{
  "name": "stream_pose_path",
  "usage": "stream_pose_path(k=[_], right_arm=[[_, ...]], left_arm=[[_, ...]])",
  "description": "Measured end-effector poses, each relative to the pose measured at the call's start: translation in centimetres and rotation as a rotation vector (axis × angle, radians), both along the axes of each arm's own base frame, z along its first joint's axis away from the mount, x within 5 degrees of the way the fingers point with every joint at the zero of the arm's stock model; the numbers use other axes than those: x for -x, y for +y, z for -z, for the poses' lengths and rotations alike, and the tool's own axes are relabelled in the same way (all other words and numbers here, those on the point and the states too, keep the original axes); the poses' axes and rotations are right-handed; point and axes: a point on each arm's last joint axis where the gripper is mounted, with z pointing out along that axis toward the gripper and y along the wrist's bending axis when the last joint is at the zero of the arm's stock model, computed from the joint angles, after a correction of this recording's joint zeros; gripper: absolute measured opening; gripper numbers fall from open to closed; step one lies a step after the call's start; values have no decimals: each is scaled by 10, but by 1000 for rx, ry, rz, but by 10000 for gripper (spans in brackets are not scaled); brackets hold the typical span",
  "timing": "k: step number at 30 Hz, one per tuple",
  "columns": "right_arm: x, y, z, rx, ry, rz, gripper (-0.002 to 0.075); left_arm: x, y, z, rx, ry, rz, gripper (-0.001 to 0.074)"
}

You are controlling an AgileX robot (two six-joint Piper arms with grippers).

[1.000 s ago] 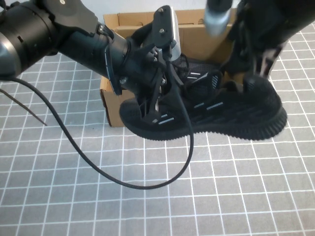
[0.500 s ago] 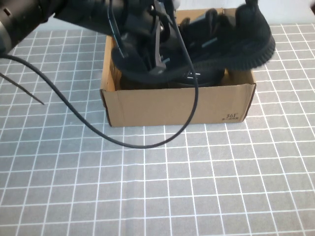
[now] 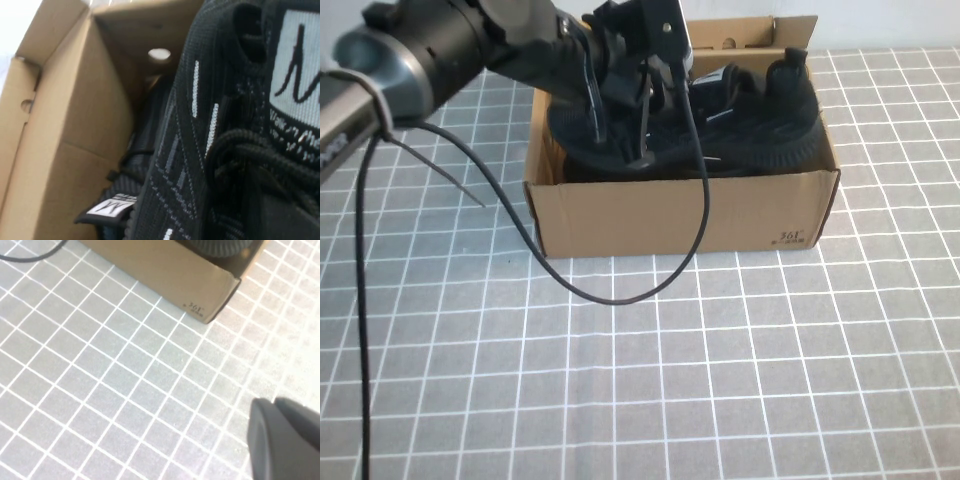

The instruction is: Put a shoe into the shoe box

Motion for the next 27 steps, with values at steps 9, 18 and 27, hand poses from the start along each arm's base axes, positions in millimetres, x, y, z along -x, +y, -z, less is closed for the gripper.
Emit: stream_pose_path(k=[9,18,27], right_arm=[[14,-9,3,-31,-30,10,-16],[13,-9,3,-32,-32,10,-16],[12,-8,1,-42,-49,8,-16]], left_arm=[[-16,-6,17,-11,-23,1,22],[-15,-8,28,-34,40,33,22],[-24,-13,55,-48,90,29,22]])
